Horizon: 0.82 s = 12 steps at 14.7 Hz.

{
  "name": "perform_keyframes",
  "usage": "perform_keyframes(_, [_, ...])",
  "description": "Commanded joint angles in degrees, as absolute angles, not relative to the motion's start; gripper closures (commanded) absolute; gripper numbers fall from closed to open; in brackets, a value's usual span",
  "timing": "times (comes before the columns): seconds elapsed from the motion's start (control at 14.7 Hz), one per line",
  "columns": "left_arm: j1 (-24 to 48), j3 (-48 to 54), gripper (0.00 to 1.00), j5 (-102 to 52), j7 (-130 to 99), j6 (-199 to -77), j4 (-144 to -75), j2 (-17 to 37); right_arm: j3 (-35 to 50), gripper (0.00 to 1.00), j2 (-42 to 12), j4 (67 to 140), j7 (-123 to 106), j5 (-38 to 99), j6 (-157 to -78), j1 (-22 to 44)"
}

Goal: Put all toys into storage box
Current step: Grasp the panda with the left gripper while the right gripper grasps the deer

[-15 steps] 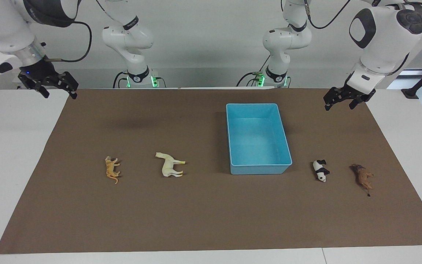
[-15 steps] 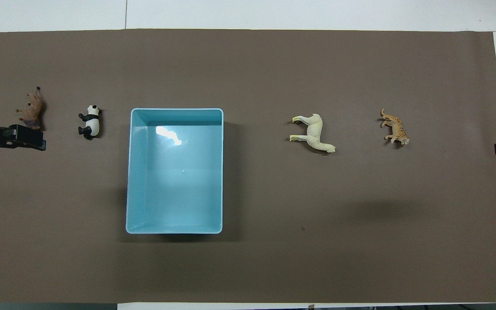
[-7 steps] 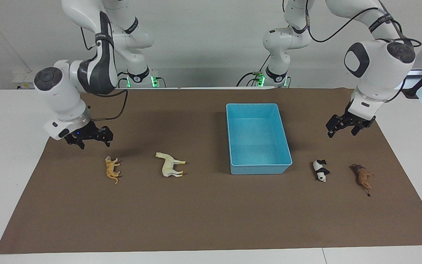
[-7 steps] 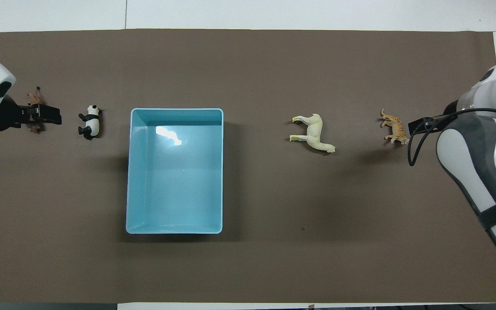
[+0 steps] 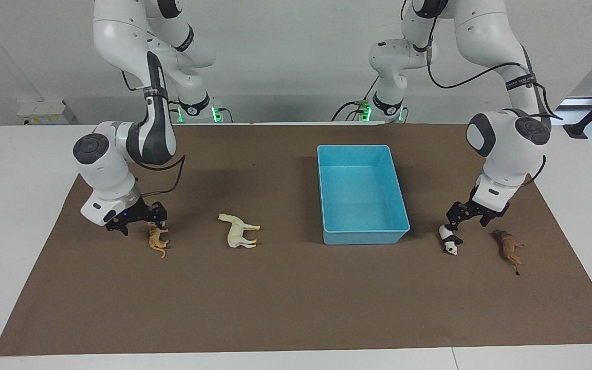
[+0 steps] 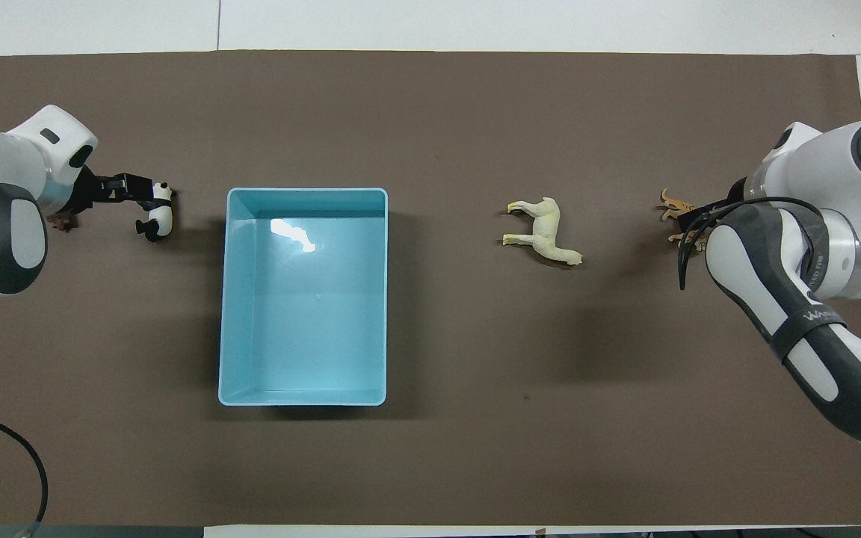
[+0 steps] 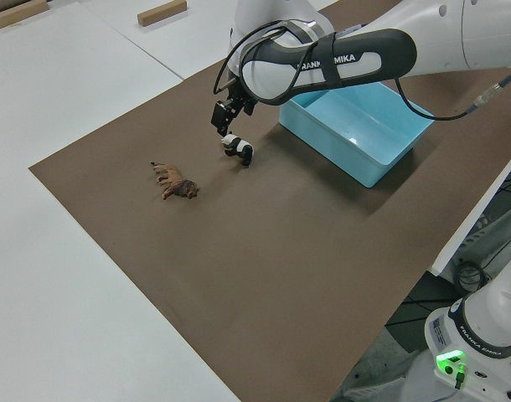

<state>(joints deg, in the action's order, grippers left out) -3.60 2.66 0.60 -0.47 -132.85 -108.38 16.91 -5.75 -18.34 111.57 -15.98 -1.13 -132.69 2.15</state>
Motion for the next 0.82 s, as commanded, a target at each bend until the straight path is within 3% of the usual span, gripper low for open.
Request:
perform_keyframes(0.0, [-3.87, 2.81, 0.0, 1.41, -1.67, -136.32, -109.07, 19.16, -5.45, 0.0, -19.6, 111.97, -17.23, -0.53, -135.26, 3.08])
perform_keyframes(0.75, [-2.99, 2.81, 0.0, 1.41, -1.41, -142.73, -115.57, 19.6, -5.45, 0.0, -19.95, 114.61, -19.42, -0.53, -135.62, 3.08])
